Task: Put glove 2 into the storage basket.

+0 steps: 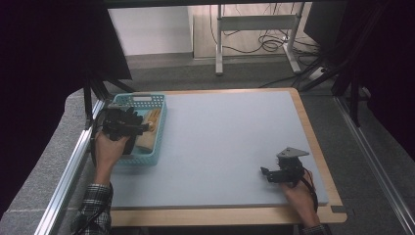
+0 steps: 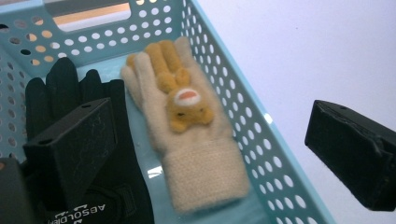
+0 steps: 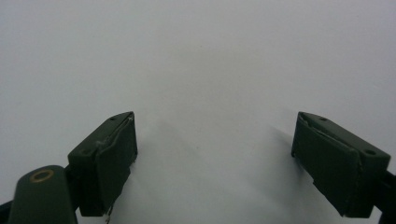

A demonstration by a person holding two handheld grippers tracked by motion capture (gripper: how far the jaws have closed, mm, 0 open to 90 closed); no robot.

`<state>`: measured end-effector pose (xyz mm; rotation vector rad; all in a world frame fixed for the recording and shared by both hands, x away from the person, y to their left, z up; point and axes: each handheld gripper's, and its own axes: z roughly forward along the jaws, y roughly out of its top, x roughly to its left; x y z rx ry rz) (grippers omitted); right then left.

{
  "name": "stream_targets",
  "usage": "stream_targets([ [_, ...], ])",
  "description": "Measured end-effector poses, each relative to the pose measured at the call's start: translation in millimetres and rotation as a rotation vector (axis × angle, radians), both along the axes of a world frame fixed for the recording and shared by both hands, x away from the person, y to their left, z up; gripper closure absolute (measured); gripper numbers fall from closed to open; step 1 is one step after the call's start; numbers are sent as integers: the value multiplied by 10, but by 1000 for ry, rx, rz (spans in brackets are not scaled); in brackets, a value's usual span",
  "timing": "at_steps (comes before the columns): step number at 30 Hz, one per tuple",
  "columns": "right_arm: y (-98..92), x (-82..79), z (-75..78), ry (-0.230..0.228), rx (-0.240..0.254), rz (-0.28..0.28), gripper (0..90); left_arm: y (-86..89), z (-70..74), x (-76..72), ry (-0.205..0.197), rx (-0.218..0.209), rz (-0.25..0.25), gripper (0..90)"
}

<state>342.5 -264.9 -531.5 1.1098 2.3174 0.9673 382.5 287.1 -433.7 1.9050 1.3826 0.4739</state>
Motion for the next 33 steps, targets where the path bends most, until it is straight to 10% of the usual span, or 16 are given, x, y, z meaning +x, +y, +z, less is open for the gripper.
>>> stream_targets([
  [33, 3, 1, 1, -1, 1, -1, 138, -570, -62, -323, -64, 4, -159, 23],
])
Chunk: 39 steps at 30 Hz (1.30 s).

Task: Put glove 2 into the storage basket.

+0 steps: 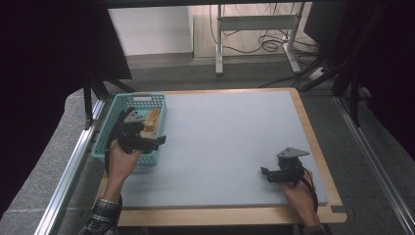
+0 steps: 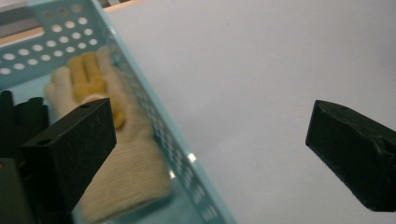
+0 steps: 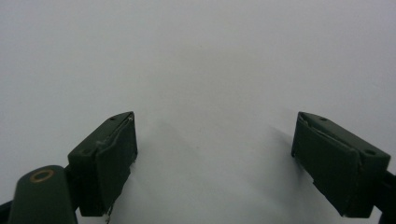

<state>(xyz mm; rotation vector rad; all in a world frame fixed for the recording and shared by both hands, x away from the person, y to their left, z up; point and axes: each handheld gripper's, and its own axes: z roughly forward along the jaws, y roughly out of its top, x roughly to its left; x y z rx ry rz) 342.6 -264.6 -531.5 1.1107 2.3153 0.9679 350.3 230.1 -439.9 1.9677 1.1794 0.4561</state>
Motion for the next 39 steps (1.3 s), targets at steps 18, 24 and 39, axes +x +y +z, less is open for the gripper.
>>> stream_targets([
  [18, 2, 0, 1, 0, 1, -1, 138, -516, -157, -89, -11, -19, -128, 20],
  [24, 1, -1, 1, 1, 1, 0, 138, -675, -255, -131, -13, -31, -168, 17],
  [39, 1, 0, 1, 0, 1, 0, 138, -1026, -749, -319, -1, 14, -227, 0],
])
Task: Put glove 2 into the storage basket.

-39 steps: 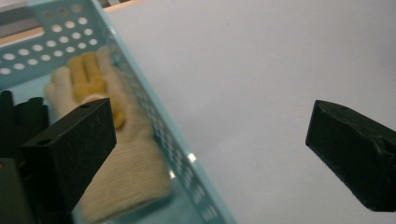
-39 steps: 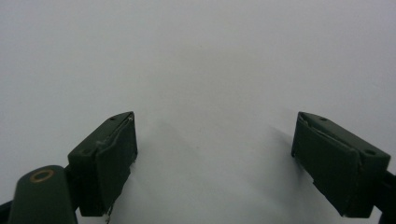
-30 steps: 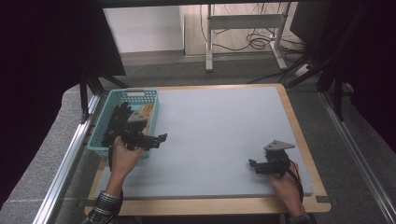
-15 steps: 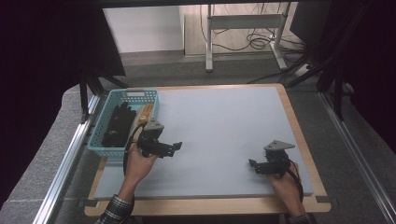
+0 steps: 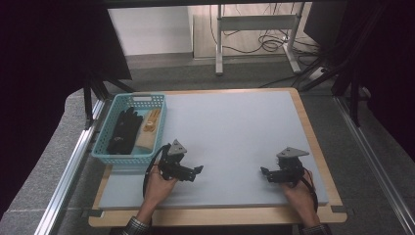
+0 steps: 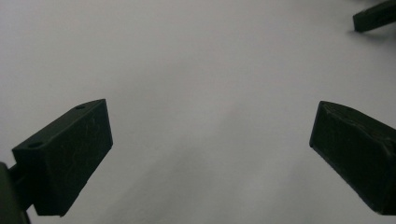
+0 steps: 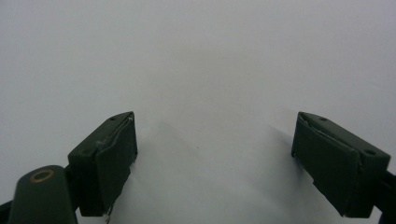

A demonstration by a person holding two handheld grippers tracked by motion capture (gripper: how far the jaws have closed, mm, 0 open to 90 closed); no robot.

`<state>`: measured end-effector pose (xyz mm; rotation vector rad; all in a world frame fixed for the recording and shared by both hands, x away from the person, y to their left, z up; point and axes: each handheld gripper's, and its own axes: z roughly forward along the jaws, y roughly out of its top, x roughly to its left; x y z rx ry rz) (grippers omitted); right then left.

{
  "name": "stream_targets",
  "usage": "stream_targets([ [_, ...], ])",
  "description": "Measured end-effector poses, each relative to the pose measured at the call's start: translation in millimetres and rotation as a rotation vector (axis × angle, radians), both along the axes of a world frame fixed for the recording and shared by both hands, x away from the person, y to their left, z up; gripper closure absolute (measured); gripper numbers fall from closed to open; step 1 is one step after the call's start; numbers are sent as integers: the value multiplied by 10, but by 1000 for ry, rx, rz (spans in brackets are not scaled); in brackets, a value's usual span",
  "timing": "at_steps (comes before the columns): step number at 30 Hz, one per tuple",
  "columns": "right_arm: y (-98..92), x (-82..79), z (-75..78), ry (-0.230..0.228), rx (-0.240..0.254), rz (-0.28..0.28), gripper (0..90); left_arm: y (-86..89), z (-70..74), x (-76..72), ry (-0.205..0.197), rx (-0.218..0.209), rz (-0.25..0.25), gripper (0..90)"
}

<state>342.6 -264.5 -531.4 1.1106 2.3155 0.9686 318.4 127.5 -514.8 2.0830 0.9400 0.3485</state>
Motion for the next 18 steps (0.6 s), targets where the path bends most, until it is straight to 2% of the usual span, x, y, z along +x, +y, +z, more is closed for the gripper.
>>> stream_targets([
  [4, 0, 0, 0, 0, 0, 0, 138, -48, -171, -26, 20, 46, 0, 0],
  [9, 0, 0, 0, 0, 0, 0, 138, -90, -320, -29, 44, 102, 6, 0],
  [10, 1, 0, 0, 0, 0, 0, 138, -96, -329, -20, 60, 107, 10, 0],
  [12, 0, 0, 0, 0, 0, 0, 138, -91, -329, -15, 65, 104, 15, 0],
  [18, -4, 0, -3, 0, -1, 1, 138, -93, -331, -15, 66, 105, 14, 0],
])
